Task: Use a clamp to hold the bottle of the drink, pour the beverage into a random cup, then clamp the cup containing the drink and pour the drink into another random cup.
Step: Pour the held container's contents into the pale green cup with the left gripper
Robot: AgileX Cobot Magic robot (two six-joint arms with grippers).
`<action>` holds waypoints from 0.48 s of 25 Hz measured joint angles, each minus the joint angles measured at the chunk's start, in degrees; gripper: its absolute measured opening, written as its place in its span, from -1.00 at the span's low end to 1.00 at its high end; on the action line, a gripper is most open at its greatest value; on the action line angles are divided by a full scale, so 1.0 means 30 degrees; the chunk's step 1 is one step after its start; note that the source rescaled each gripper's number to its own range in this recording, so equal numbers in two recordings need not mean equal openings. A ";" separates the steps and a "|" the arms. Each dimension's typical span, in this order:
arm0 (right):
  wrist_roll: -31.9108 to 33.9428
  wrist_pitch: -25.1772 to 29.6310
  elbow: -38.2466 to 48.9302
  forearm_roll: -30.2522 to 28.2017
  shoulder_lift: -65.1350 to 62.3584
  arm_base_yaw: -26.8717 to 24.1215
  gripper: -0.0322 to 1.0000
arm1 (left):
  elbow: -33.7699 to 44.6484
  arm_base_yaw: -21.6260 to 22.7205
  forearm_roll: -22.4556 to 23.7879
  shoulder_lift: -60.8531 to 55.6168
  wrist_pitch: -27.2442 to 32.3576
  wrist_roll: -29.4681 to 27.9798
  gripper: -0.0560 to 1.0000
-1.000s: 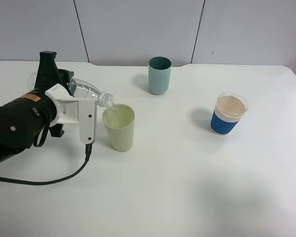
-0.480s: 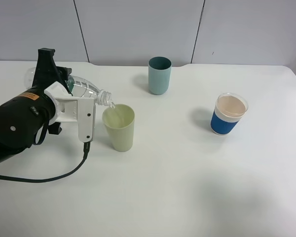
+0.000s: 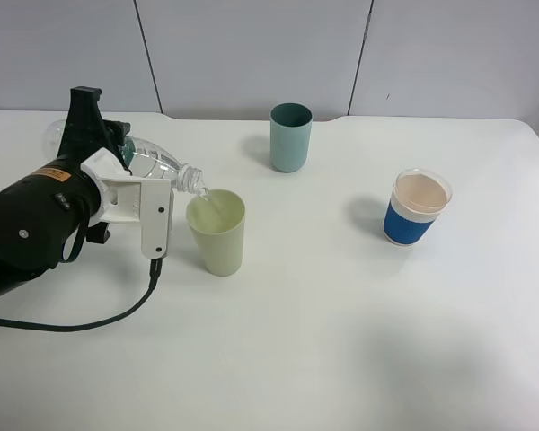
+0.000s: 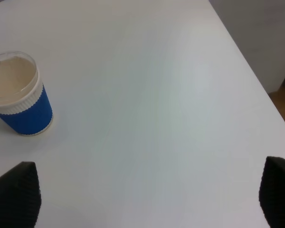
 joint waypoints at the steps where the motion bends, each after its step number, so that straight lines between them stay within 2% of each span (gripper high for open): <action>1: 0.0000 0.0000 0.0000 0.0000 0.0000 0.0000 0.99 | 0.0000 0.0000 0.0000 0.0000 0.0000 0.0092 -0.73; 12: 0.0000 0.0000 0.0000 0.0000 0.0000 0.0000 0.99 | 0.0000 0.0000 0.0000 0.0000 -0.0126 0.0896 -0.73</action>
